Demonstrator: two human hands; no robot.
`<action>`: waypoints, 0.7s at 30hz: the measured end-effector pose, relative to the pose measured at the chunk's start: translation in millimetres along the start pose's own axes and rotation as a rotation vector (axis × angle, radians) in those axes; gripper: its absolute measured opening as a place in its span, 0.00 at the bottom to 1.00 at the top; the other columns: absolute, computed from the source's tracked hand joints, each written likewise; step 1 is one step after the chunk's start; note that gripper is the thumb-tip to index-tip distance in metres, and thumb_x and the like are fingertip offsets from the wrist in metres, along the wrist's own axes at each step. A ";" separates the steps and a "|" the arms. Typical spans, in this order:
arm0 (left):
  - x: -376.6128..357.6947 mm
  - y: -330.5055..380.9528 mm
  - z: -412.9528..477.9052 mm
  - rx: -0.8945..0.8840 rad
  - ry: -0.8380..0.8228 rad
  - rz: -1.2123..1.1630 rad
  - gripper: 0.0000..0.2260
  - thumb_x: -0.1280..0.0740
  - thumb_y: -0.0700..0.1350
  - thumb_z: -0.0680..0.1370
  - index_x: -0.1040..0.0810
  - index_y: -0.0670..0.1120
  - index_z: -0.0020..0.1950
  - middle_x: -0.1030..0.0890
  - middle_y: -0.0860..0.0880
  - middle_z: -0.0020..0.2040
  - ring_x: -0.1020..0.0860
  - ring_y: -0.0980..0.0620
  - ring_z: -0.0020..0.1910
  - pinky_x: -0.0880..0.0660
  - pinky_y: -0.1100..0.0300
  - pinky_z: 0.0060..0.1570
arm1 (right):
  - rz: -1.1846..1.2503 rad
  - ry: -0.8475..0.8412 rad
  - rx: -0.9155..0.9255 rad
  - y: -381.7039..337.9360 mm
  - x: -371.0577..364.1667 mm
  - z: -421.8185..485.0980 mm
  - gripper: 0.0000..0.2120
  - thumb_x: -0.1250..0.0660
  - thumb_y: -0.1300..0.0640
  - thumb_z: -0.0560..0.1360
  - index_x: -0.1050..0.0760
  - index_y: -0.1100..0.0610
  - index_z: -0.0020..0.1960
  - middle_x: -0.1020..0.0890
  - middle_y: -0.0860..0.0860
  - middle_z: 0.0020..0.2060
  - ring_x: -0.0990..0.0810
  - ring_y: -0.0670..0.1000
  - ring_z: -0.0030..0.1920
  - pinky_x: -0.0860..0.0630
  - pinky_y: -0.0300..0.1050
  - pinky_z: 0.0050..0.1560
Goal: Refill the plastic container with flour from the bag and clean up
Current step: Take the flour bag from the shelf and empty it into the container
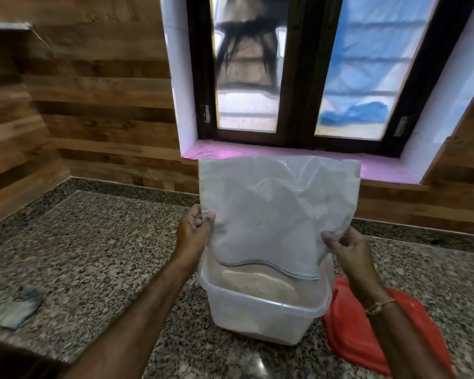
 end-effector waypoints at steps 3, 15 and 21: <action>2.6 -0.6 13.3 0.025 -0.015 -0.089 0.05 0.34 0.40 0.83 0.20 0.43 0.58 0.13 0.42 0.52 0.14 0.45 0.48 0.17 0.48 0.48 | 0.037 -0.009 0.008 -12.8 -5.7 9.8 0.10 0.30 0.63 0.79 0.18 0.57 0.60 0.13 0.54 0.53 0.14 0.55 0.54 0.15 0.47 0.51; 148.3 8.7 146.7 0.229 0.173 -0.290 0.03 0.31 0.45 0.82 0.23 0.46 0.52 0.17 0.44 0.49 0.18 0.46 0.43 0.18 0.51 0.43 | 0.177 -0.152 -0.173 -113.8 -179.0 71.7 0.06 0.35 0.65 0.81 0.21 0.59 0.48 0.13 0.50 0.32 0.15 0.48 0.31 0.17 0.40 0.32; 272.7 -70.4 150.4 0.420 -0.054 -0.117 0.21 0.25 0.44 0.77 0.27 0.54 0.68 0.17 0.45 0.60 0.18 0.42 0.57 0.19 0.41 0.56 | 0.087 -0.229 -0.335 -65.1 -325.5 67.8 0.05 0.31 0.68 0.78 0.20 0.66 0.43 0.16 0.58 0.33 0.19 0.54 0.30 0.21 0.45 0.35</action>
Point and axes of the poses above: each hand's wrist, its own z-axis towards the middle knuckle, its own x-axis out of the back of the hand, y = z × x, the point moved 3 cm from there along z, towards the middle knuckle
